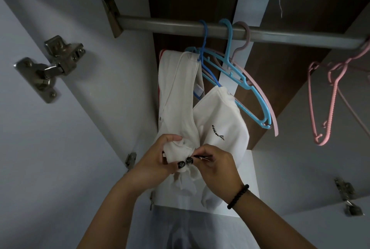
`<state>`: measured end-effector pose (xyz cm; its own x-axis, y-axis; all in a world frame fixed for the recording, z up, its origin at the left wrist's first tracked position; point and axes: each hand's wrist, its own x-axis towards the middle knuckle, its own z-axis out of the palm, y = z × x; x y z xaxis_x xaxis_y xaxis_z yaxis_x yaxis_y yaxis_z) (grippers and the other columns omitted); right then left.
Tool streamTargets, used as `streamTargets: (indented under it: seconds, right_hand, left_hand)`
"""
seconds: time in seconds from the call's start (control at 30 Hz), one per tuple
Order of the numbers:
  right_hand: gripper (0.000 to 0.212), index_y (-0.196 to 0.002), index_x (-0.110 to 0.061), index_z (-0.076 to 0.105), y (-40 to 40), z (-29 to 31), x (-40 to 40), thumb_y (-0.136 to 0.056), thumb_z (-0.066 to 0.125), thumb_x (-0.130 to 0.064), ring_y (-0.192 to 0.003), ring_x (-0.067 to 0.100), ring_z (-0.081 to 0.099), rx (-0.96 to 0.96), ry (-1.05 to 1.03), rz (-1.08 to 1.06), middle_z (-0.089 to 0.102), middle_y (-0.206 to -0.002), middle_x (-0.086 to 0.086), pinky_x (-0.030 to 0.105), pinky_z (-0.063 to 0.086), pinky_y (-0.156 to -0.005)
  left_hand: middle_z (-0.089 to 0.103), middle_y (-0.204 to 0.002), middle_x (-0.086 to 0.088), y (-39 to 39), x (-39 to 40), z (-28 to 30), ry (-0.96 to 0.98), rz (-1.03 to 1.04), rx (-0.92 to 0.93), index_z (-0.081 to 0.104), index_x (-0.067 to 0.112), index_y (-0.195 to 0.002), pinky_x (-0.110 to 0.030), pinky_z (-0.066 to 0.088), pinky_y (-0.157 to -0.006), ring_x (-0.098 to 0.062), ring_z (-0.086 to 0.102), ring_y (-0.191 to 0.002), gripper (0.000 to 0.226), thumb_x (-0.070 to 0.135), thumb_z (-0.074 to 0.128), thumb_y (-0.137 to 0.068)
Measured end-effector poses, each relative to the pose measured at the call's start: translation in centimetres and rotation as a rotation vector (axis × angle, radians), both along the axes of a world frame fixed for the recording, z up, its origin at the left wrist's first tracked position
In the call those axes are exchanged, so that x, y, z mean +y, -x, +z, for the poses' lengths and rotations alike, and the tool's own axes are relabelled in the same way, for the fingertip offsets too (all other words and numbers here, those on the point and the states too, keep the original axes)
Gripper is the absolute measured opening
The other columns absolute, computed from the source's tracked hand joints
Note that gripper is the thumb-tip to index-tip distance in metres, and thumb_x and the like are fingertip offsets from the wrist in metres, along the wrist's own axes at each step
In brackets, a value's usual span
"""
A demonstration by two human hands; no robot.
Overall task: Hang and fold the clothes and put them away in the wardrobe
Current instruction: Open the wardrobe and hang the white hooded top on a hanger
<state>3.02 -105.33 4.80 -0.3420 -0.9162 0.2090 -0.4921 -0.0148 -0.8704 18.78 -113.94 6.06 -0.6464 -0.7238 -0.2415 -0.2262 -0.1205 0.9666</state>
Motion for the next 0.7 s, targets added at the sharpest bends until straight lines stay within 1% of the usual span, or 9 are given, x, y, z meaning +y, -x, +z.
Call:
streamTargets:
  seconds: [0.1, 0.2, 0.27, 0.33, 0.37, 0.43, 0.53, 0.6, 0.7]
  right_hand:
    - [0.019, -0.077, -0.026, 0.065, -0.2, -0.2, -0.2, -0.083, 0.071, -0.009, -0.079, 0.003, 0.067, -0.029, 0.001, 0.002, 0.069, -0.080, -0.015, 0.017, 0.053, -0.075]
    - [0.014, -0.078, -0.021, 0.066, -0.3, -0.3, -0.6, -0.084, 0.070, -0.010, -0.079, 0.002, 0.067, -0.028, 0.000, 0.024, 0.069, -0.077, -0.013, 0.015, 0.052, -0.075]
    - [0.020, -0.075, -0.025, 0.065, 0.0, -0.2, -0.9, -0.083, 0.070, -0.007, -0.077, 0.003, 0.066, -0.028, -0.002, -0.012, 0.068, -0.074, -0.017, 0.015, 0.052, -0.072]
    - [0.026, -0.073, -0.028, 0.063, 0.6, -0.2, -1.2, -0.084, 0.068, -0.005, -0.073, 0.004, 0.065, -0.060, -0.024, -0.062, 0.067, -0.073, -0.020, 0.019, 0.054, -0.068]
    - [0.026, -0.073, -0.028, 0.063, 0.8, -0.2, -1.3, -0.084, 0.068, -0.005, -0.072, 0.004, 0.064, -0.063, -0.040, -0.072, 0.067, -0.074, -0.021, 0.019, 0.053, -0.067]
    - [0.025, -0.072, -0.026, 0.063, 0.9, -0.3, -1.3, -0.084, 0.069, -0.005, -0.075, 0.002, 0.064, -0.001, -0.043, -0.049, 0.066, -0.070, -0.021, 0.012, 0.050, -0.068]
    - [0.016, -0.077, -0.021, 0.068, 0.7, -0.4, -1.7, -0.084, 0.069, -0.007, -0.080, 0.002, 0.065, 0.090, -0.050, -0.025, 0.067, -0.074, -0.018, 0.013, 0.052, -0.072]
    - [0.011, -0.078, -0.017, 0.070, 0.8, -0.8, -2.1, -0.084, 0.069, -0.008, -0.078, 0.005, 0.065, 0.115, -0.064, -0.048, 0.069, -0.076, -0.013, 0.019, 0.054, -0.072]
    - [0.008, -0.079, -0.017, 0.068, 0.2, -1.6, -2.6, -0.085, 0.066, -0.011, -0.078, 0.007, 0.063, 0.214, -0.104, -0.028, 0.069, -0.079, -0.008, 0.027, 0.054, -0.072]
  left_hand:
    - [0.054, -0.125, -0.008, -0.6, -0.2, 0.5, -0.074, -0.053, 0.045, 0.048, 0.028, -0.125, -0.022, 0.052, -0.069, -0.008, 0.066, -0.088, 0.056, -0.004, 0.067, -0.083]
    - [0.054, -0.126, -0.008, -1.3, -0.5, 0.7, -0.126, -0.082, 0.059, 0.046, 0.024, -0.129, -0.022, 0.053, -0.069, -0.008, 0.067, -0.087, 0.058, -0.006, 0.066, -0.083]
    - [0.053, -0.130, -0.007, -1.8, -0.7, 0.6, -0.136, -0.106, 0.047, 0.046, 0.026, -0.130, -0.028, 0.055, -0.074, -0.014, 0.067, -0.097, 0.061, -0.004, 0.069, -0.082]
    - [0.053, -0.133, -0.004, -2.3, -0.7, 0.3, -0.154, -0.126, 0.045, 0.047, 0.029, -0.130, -0.036, 0.056, -0.081, -0.022, 0.064, -0.108, 0.065, -0.001, 0.073, -0.079]
    - [0.052, -0.133, -0.003, -2.6, -0.5, 0.1, -0.159, -0.128, 0.041, 0.047, 0.030, -0.130, -0.038, 0.056, -0.083, -0.023, 0.063, -0.110, 0.066, -0.001, 0.073, -0.078]
    - [0.051, -0.131, -0.001, -2.9, -0.2, -0.2, -0.137, -0.118, -0.008, 0.048, 0.031, -0.129, -0.041, 0.057, -0.083, -0.020, 0.064, -0.106, 0.067, -0.006, 0.071, -0.080]
    - [0.049, -0.124, 0.002, -3.3, 0.0, -0.9, -0.117, -0.070, -0.070, 0.048, 0.032, -0.127, -0.031, 0.057, -0.075, -0.009, 0.065, -0.095, 0.065, -0.009, 0.068, -0.081]
    - [0.048, -0.123, 0.004, -3.7, -0.2, -1.5, -0.112, -0.069, -0.110, 0.048, 0.034, -0.127, -0.023, 0.053, -0.070, -0.009, 0.063, -0.094, 0.064, -0.007, 0.068, -0.081]
    - [0.045, -0.116, 0.010, -4.3, -0.6, -2.4, -0.051, -0.071, -0.243, 0.045, 0.035, -0.126, -0.020, 0.054, -0.068, -0.011, 0.058, -0.095, 0.063, -0.003, 0.069, -0.082]
